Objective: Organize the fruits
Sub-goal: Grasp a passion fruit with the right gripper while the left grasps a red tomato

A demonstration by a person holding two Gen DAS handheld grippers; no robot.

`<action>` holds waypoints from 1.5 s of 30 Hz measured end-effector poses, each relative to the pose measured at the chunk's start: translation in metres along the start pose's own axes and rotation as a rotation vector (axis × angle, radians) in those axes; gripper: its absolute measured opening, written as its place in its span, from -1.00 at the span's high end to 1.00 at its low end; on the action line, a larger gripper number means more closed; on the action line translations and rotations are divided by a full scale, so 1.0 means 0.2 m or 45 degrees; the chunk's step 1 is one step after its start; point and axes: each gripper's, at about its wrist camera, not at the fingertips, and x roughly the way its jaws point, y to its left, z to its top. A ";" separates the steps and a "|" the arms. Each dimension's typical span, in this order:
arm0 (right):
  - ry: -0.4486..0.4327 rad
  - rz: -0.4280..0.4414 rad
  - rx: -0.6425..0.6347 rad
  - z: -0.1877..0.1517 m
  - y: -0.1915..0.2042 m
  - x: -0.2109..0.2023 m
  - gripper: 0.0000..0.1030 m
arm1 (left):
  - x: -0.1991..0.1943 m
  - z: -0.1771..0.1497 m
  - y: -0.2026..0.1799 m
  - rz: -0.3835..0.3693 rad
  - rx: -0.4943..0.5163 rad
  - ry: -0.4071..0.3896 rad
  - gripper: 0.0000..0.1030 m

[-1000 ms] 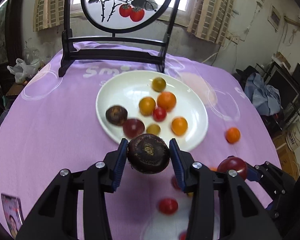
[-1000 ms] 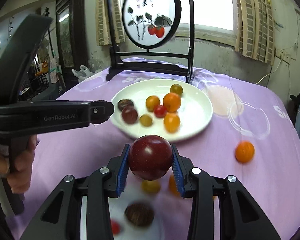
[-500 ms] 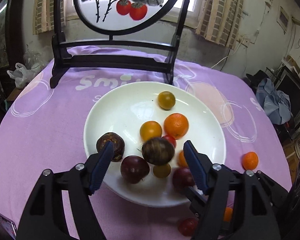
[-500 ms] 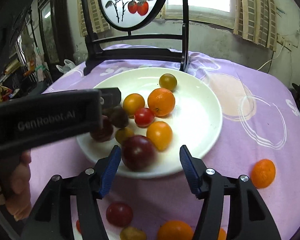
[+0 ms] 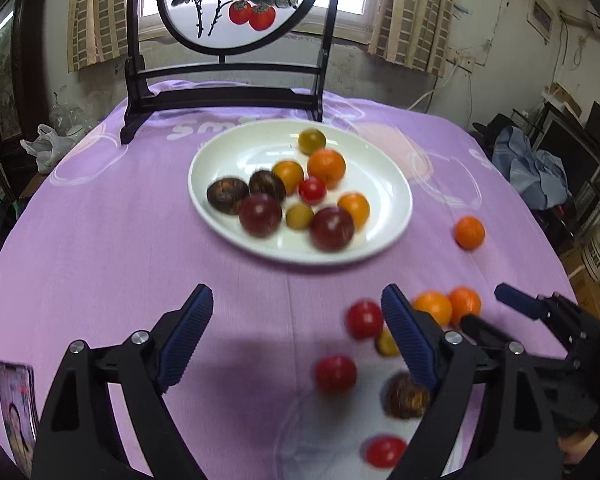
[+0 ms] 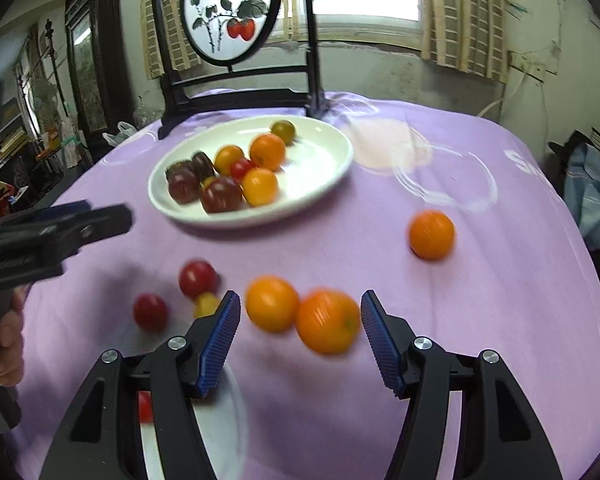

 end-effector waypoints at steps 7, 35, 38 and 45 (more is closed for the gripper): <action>0.048 0.021 0.089 -0.19 -0.06 -0.04 -0.24 | -0.04 -0.27 -0.06 -0.040 0.080 0.081 -0.65; 0.090 0.081 -0.021 -0.28 0.08 -0.03 -0.24 | 0.01 -0.42 -0.10 -0.106 0.219 0.166 0.42; 0.117 0.094 -0.043 -0.28 0.14 -0.01 -0.33 | 0.00 -0.39 -0.03 -0.097 0.171 0.128 0.42; 0.146 0.051 -0.213 -0.26 0.35 0.06 -0.43 | 0.01 -0.38 0.07 -0.124 0.101 0.110 0.42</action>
